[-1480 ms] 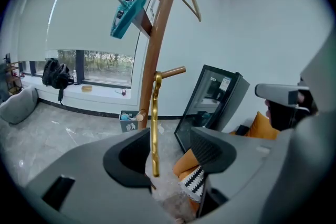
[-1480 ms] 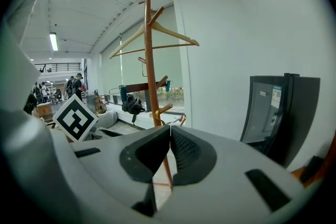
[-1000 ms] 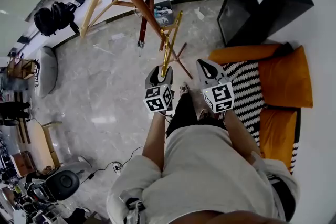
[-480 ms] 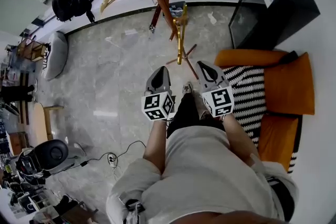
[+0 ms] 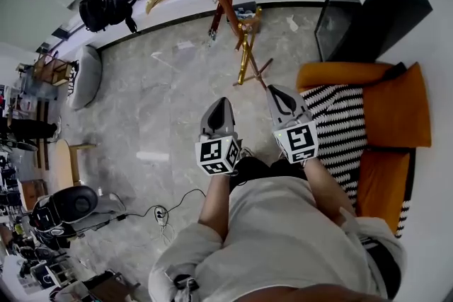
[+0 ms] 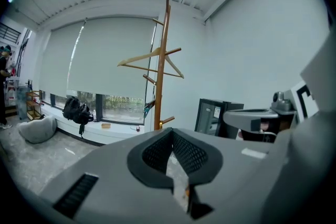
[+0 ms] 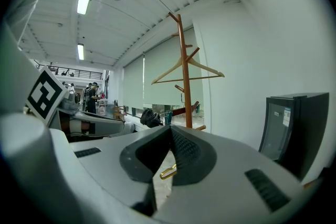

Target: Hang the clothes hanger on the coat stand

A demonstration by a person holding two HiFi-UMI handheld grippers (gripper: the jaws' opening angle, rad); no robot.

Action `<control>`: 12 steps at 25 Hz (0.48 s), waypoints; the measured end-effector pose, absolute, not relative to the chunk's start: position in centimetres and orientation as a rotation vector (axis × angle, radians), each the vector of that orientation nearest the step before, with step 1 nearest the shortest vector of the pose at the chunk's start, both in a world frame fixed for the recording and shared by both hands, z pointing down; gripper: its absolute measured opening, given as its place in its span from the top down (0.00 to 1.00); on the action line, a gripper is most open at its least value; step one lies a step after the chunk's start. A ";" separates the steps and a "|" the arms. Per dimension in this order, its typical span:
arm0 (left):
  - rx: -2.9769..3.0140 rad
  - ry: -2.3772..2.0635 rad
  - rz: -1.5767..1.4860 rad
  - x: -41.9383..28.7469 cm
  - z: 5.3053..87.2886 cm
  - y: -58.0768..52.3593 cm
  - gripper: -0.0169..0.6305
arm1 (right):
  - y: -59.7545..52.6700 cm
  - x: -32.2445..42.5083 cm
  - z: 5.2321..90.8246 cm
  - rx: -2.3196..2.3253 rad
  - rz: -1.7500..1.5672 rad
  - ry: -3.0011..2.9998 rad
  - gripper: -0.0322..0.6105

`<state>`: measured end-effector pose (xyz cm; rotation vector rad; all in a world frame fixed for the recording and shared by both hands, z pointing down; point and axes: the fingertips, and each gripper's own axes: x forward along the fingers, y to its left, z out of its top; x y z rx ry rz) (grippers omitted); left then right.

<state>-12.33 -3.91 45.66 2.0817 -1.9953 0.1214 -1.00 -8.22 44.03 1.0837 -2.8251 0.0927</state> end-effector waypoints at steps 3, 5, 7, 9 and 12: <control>2.107 -2.003 0.113 -12.7 44.8 -3.0 0.96 | -7.5 -1.6 43.6 1.094 0.066 -2.820 0.94; 2.115 -2.006 0.089 -13.4 44.2 -2.7 0.96 | -7.3 -2.0 42.9 1.113 0.038 -2.814 0.94; 2.120 -2.009 0.067 -14.3 43.6 -2.3 0.96 | -6.9 -2.5 41.9 1.145 0.003 -2.809 0.94; 2.137 -2.019 0.076 -15.3 42.9 -1.8 0.96 | -6.5 -3.0 40.7 1.179 -0.034 -2.800 0.94; 2.175 -2.031 0.092 -16.7 41.7 -1.0 0.96 | -6.0 -3.7 39.2 1.233 -0.067 -2.798 0.94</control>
